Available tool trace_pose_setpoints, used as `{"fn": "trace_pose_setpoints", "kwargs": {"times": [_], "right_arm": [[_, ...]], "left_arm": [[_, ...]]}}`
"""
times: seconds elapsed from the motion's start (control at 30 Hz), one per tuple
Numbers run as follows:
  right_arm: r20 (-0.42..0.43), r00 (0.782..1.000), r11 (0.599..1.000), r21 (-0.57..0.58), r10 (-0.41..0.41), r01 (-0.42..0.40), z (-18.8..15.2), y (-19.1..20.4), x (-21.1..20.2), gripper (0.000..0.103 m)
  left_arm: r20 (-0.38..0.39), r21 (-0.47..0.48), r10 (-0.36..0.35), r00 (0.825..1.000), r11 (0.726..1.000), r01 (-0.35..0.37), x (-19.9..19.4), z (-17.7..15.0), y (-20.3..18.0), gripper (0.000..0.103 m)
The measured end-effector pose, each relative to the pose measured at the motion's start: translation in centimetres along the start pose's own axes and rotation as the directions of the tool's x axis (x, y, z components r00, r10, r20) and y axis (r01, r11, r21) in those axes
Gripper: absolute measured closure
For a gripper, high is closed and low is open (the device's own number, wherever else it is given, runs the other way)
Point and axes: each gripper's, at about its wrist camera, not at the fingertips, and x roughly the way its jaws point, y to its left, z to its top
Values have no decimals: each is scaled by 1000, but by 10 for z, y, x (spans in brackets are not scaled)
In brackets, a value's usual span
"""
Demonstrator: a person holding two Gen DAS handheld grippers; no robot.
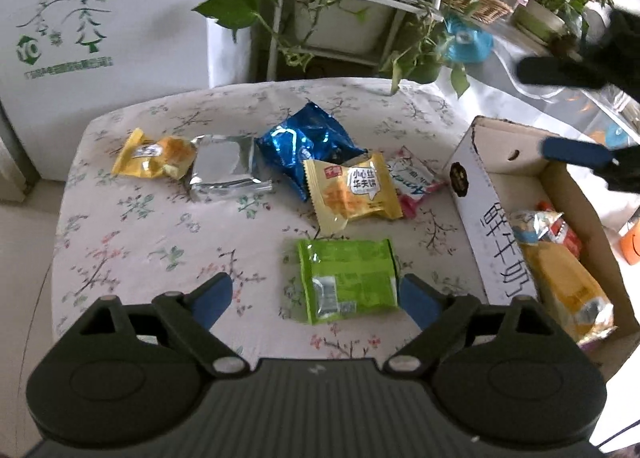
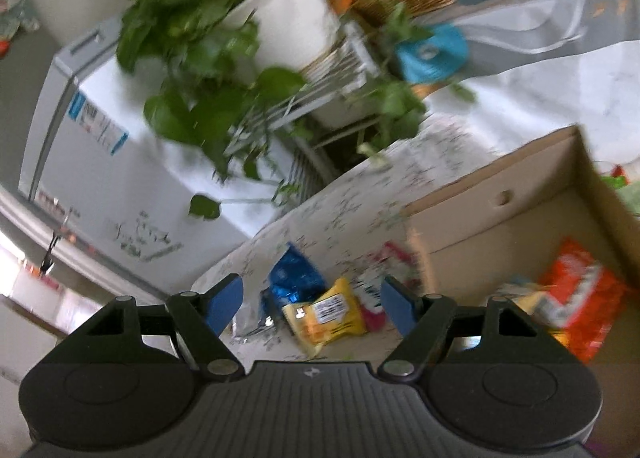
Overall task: Organize snacks
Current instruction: 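Withdraw both grippers from the box over the remaining snacks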
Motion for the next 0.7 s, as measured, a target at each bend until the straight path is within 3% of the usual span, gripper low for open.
{"fn": "trace_pose_setpoints", "kwargs": {"times": [0.17, 0.27, 0.57, 0.7], "right_arm": [[-33, 999, 1000, 0, -26, 26, 3, 9, 41, 21], [-49, 998, 999, -12, -50, 50, 5, 12, 62, 15], [-64, 975, 973, -103, -214, 206, 4, 22, 114, 8], [-62, 961, 955, -143, -269, 259, 2, 25, 137, 8]], "left_arm": [[-25, 10, -2, 1000, 1000, 2, 26, 4, -9, 12], [-24, 16, -7, 1000, 1000, 7, 38, 6, -12, 12], [-26, 72, 17, 1000, 997, -15, 69, 7, -11, 12], [-14, 37, 13, 1000, 999, -12, 76, 7, -3, 8]]}}
